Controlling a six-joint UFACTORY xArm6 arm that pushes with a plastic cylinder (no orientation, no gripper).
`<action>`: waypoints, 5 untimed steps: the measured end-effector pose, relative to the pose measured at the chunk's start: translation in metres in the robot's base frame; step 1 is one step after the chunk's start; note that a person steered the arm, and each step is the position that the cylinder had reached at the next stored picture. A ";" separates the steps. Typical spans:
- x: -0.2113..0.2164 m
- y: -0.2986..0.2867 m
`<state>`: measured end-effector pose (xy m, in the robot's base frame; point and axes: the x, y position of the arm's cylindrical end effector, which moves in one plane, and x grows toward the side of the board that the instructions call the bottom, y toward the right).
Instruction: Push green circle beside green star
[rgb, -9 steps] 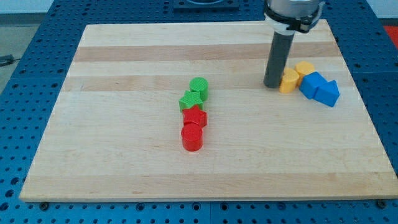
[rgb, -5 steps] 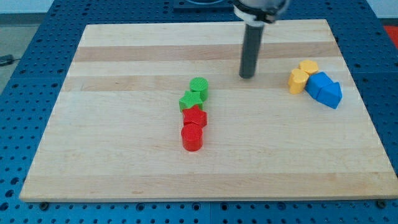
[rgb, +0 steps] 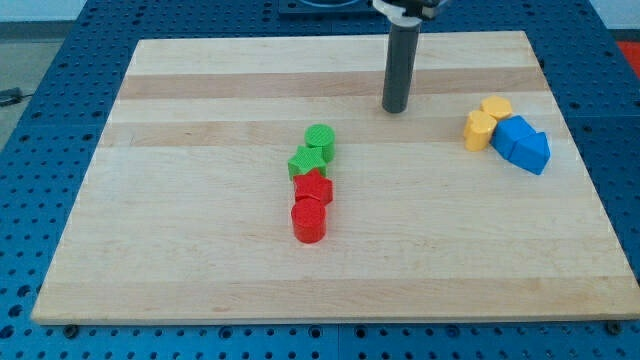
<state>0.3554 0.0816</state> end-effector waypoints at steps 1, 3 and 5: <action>0.031 -0.005; 0.038 -0.057; 0.043 -0.109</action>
